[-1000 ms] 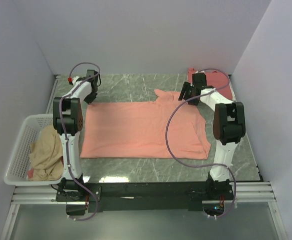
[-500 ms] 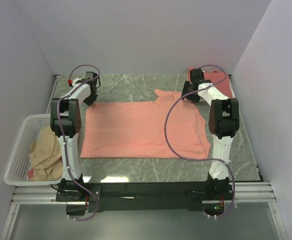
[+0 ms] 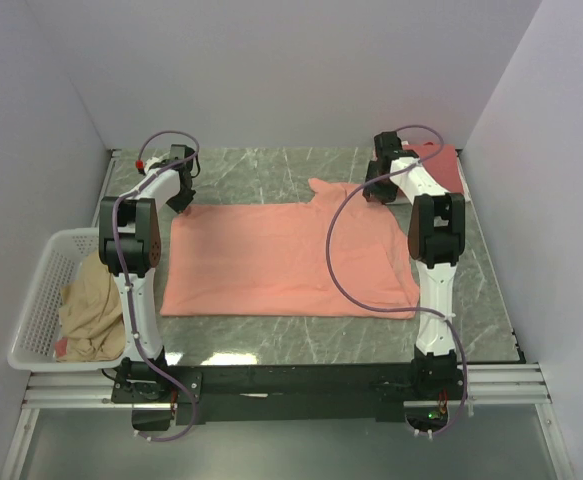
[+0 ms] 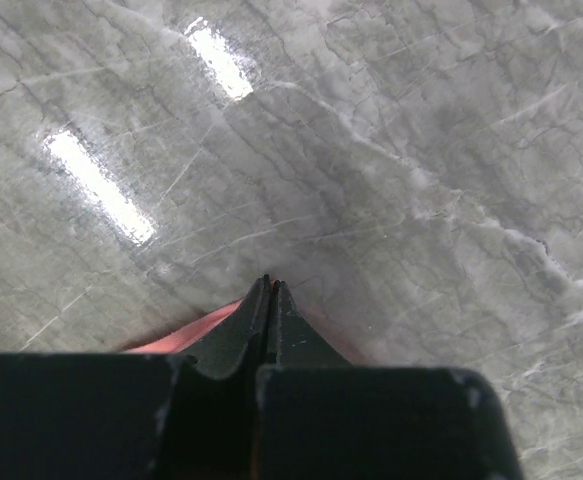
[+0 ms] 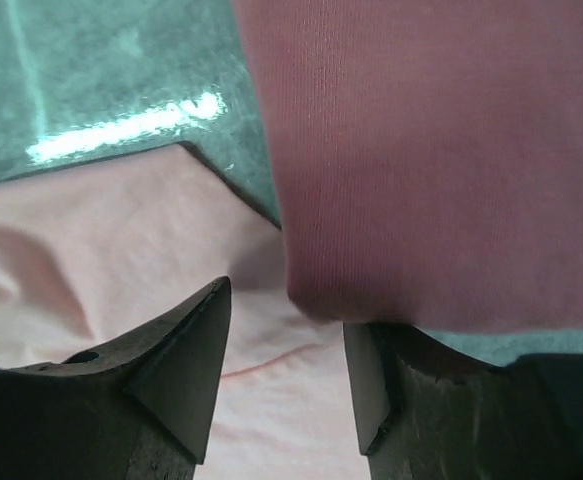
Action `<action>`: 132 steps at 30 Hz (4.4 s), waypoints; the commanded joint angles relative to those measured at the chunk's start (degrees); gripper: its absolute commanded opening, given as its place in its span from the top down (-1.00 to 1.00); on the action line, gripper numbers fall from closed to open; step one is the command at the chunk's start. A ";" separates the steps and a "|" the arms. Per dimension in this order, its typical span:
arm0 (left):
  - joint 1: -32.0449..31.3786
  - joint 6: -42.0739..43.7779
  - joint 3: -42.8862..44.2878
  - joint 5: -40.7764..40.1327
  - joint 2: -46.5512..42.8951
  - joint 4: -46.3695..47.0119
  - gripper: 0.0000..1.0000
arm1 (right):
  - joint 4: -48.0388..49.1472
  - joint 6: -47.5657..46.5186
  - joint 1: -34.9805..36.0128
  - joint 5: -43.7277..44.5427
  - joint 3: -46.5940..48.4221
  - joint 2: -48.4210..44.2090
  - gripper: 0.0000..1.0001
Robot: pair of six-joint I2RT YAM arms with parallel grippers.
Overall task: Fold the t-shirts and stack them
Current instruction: Fold the tshirt
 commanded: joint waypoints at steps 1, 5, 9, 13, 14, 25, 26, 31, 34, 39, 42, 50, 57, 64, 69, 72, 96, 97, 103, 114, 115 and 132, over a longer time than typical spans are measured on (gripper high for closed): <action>0.04 0.39 -0.81 1.61 -2.62 0.35 0.99 | -4.32 -1.38 0.33 0.83 4.14 2.28 -0.09; 0.04 0.48 -1.08 1.87 -2.79 0.52 0.99 | -4.33 -0.94 0.33 0.75 3.27 1.94 0.03; 0.04 0.48 -1.25 1.96 -3.05 0.61 0.99 | -2.75 -0.59 0.41 0.13 1.61 0.35 0.14; 0.04 0.57 -1.34 2.05 -3.40 0.70 0.99 | 0.85 0.03 0.33 -0.05 -1.82 -2.81 0.31; 0.04 0.66 -1.43 2.13 -3.49 0.87 0.99 | 2.86 0.46 0.33 0.30 -2.87 -4.55 0.42; 0.12 1.01 -2.75 2.75 -6.48 1.31 0.99 | 14.12 2.84 0.24 2.06 -15.44 -15.02 0.87; 0.12 1.01 -2.92 2.75 -6.83 1.40 0.99 | 15.78 2.93 0.33 1.98 -16.32 -16.51 0.87; 0.47 0.92 -4.50 3.37 -9.46 2.28 0.99 | 19.49 3.37 0.33 3.11 -21.42 -21.26 0.88; 0.82 0.74 -5.29 3.28 -10.70 2.28 0.99 | 20.02 3.55 0.33 3.29 -23.36 -22.50 0.88; 1.53 1.01 -6.26 3.10 -12.11 2.19 0.99 | 21.25 4.42 0.24 3.20 -27.84 -25.75 0.89; 1.62 0.92 -6.88 2.93 -12.63 2.02 0.99 | 22.04 5.13 0.24 3.20 -30.56 -27.77 0.89; 1.70 -0.66 -10.65 1.52 -16.23 1.58 0.99 | 24.68 7.06 0.24 4.44 -38.55 -35.15 0.90; 1.71 -1.98 -12.59 -0.59 -19.04 -0.71 0.99 | 25.56 8.90 0.33 6.02 -45.41 -41.92 0.90; 1.71 -2.95 -16.10 -2.26 -23.09 -0.97 0.99 | 25.82 10.31 0.33 5.84 -51.57 -48.25 0.90; 1.71 -3.30 -19.70 -3.22 -26.42 -0.62 0.99 | 26.35 11.54 0.68 5.75 -56.23 -52.20 0.90; 1.71 -3.56 -22.16 -2.96 -28.27 0.25 0.99 | 26.35 12.42 0.59 5.93 -58.60 -54.13 0.90; 1.79 -8.05 -39.05 -0.59 -37.59 7.12 0.99 | 28.02 19.10 0.94 3.12 -72.32 -62.49 0.90; 1.79 -7.96 -38.96 -0.59 -37.77 6.94 0.99 | 28.02 19.10 0.94 3.12 -72.58 -62.67 0.90; 1.79 -7.87 -40.27 -0.15 -39.79 7.02 0.99 | 27.67 19.45 0.85 3.55 -74.07 -64.95 0.91; 1.79 -7.17 -44.05 0.90 -41.81 8.26 0.99 | 27.93 19.81 -0.81 3.91 -76.36 -66.80 0.91; 1.79 -7.17 -44.23 1.17 -41.99 8.34 0.99 | 28.28 19.63 -1.16 3.47 -76.53 -66.71 0.91; 1.79 -7.17 -48.79 1.25 -45.06 8.87 0.96 | 29.60 19.45 -2.49 0.75 -79.43 -67.06 0.75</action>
